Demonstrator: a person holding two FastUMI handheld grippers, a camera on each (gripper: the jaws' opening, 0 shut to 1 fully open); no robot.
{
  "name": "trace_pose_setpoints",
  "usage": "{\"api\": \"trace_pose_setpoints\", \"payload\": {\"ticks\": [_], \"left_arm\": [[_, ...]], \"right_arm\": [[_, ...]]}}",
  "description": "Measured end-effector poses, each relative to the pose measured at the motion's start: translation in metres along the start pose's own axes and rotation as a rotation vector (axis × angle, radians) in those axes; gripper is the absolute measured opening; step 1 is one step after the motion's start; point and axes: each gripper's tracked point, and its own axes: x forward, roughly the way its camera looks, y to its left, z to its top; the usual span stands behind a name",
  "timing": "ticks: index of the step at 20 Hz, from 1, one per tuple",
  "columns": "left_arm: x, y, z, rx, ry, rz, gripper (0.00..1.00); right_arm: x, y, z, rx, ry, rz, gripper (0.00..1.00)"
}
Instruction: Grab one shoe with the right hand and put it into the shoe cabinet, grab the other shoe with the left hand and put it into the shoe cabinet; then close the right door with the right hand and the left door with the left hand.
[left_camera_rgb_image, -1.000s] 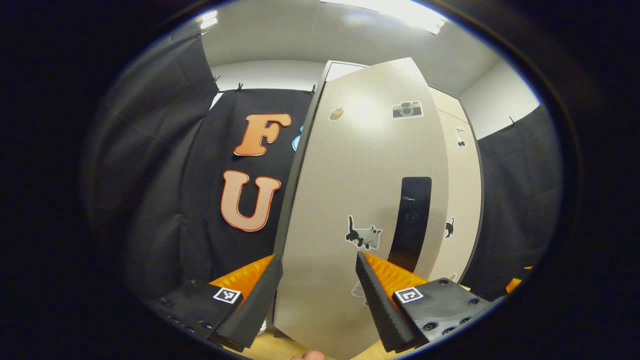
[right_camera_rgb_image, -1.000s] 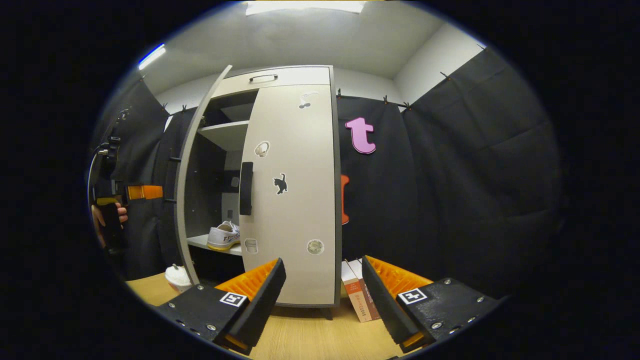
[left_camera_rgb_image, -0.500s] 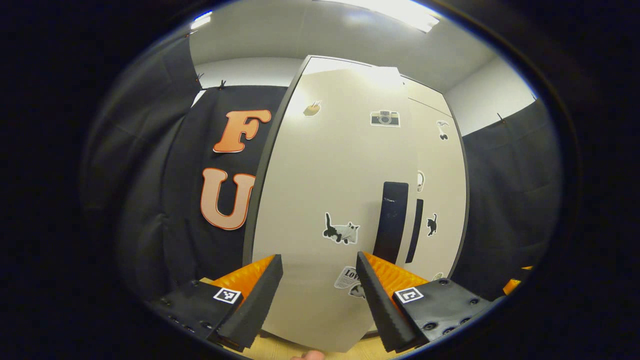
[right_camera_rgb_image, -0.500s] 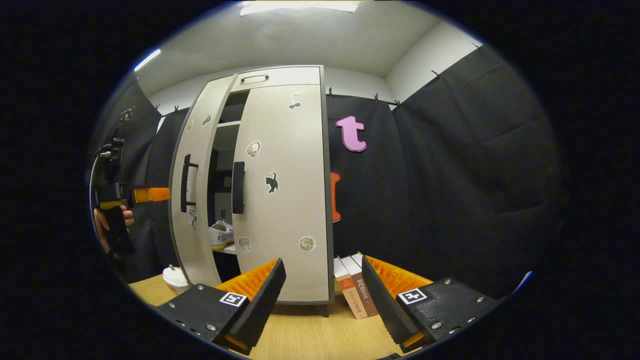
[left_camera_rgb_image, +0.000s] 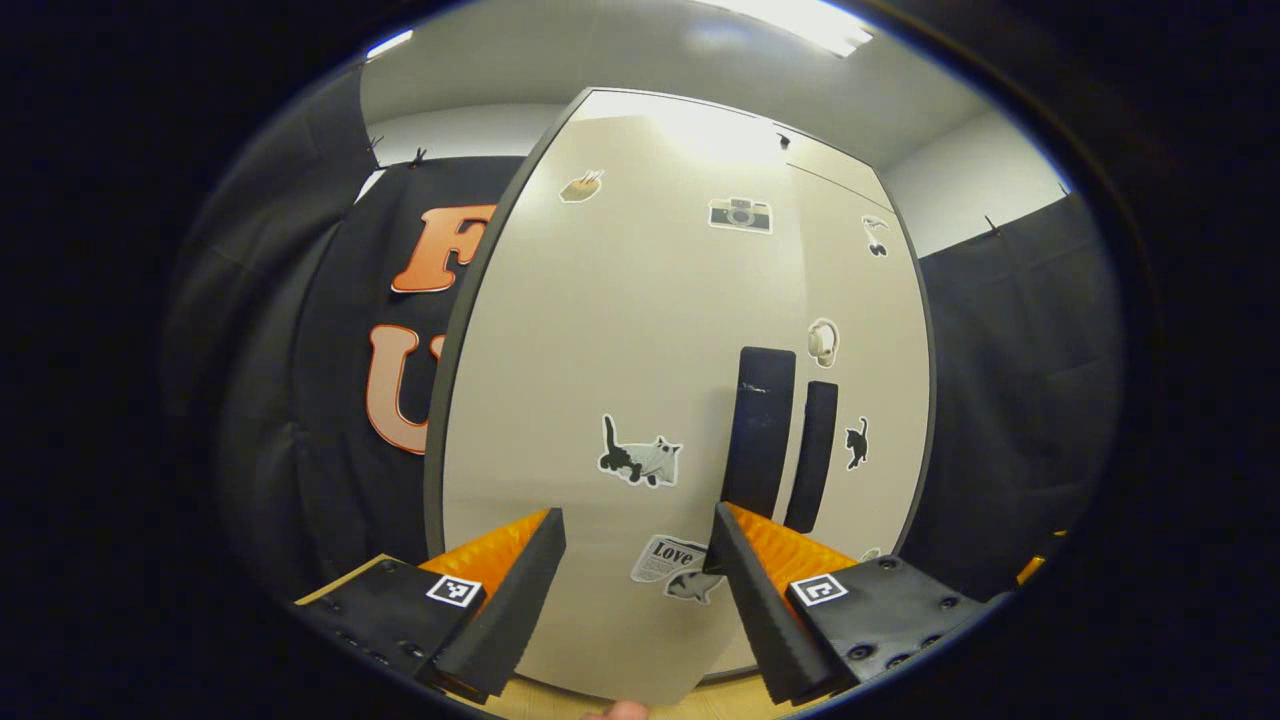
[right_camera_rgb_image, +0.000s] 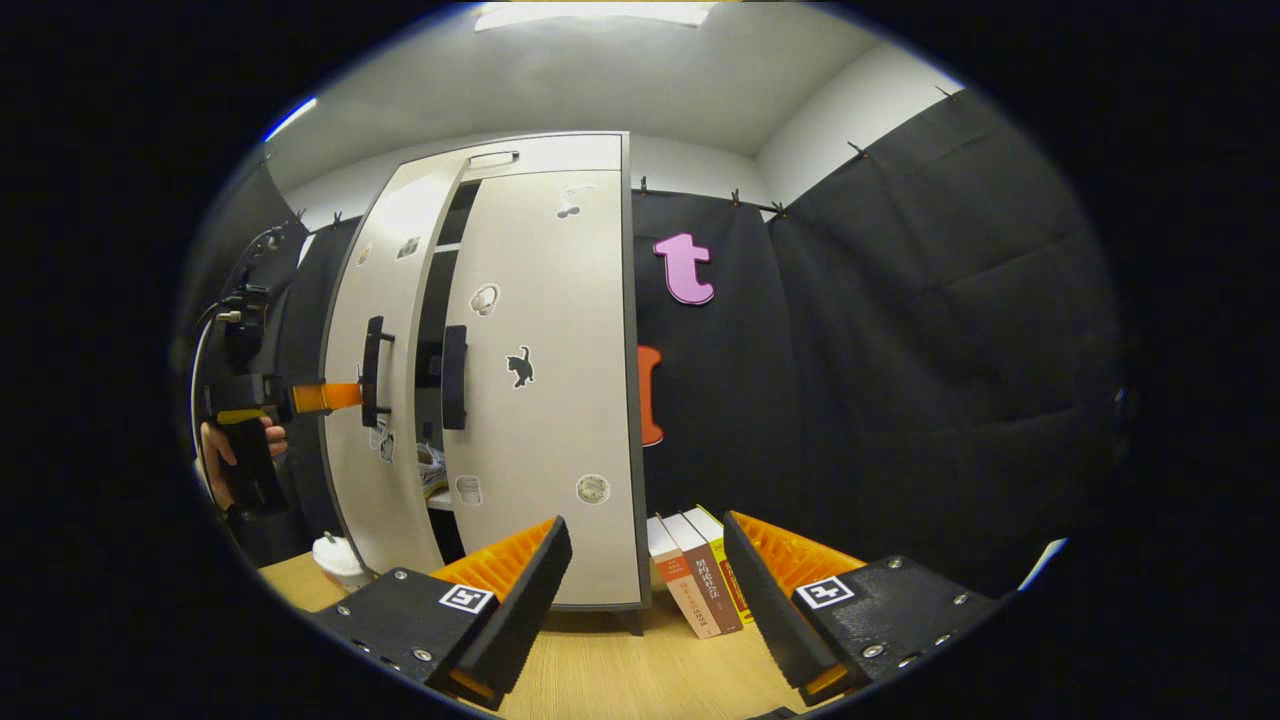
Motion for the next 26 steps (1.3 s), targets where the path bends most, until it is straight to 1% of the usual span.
{"api": "trace_pose_setpoints", "payload": {"ticks": [3,4,5,6,7,8,12,14,15,18,21,22,24,26], "left_arm": [[0.012,-0.004,-0.003,0.0,0.005,-0.009,0.96],[0.016,-0.005,-0.004,-0.006,0.011,-0.011,0.93],[0.021,-0.006,-0.005,-0.008,0.02,-0.013,0.96],[0.025,-0.006,-0.006,-0.009,0.026,-0.014,0.93],[0.03,-0.007,-0.007,-0.008,0.031,-0.014,0.99],[0.035,-0.008,-0.008,-0.005,0.031,-0.013,0.96],[0.05,-0.011,-0.01,0.036,0.026,-0.003,0.96],[0.058,-0.031,-0.011,0.013,0.028,-0.066,0.96],[0.061,-0.039,-0.013,0.011,0.041,-0.081,0.96],[0.067,-0.037,-0.013,0.039,0.009,-0.047,0.96],[0.064,-0.038,-0.012,0.029,0.008,-0.055,0.96],[0.064,-0.034,-0.011,0.028,0.004,-0.044,0.96],[0.055,-0.03,0.0,0.027,-0.024,-0.034,0.97],[0.041,-0.028,0.01,0.051,-0.044,-0.029,0.96]], "right_arm": [[0.003,-0.004,-0.002,0.005,0.002,-0.008,0.94],[0.005,-0.005,-0.003,0.006,0.003,-0.008,0.94],[0.007,-0.005,-0.002,0.006,0.002,-0.008,0.94],[0.008,-0.006,-0.002,0.007,-0.001,-0.008,0.94],[0.01,-0.006,-0.002,0.01,-0.004,-0.006,0.94],[0.011,-0.006,-0.001,0.011,-0.006,-0.005,0.94],[0.012,-0.009,-0.001,0.013,-0.009,-0.008,0.94],[0.013,-0.011,-0.001,0.016,-0.012,-0.013,0.94],[0.012,-0.013,0.0,0.018,-0.015,-0.017,0.94],[0.009,-0.021,0.0,0.02,-0.018,-0.036,0.94],[0.007,-0.024,-0.005,0.027,-0.001,-0.039,0.94],[0.007,-0.024,-0.007,0.024,0.004,-0.039,0.94],[0.007,-0.022,-0.007,0.022,0.007,-0.033,0.94],[0.007,-0.016,-0.007,0.03,0.007,-0.017,0.94]]}}
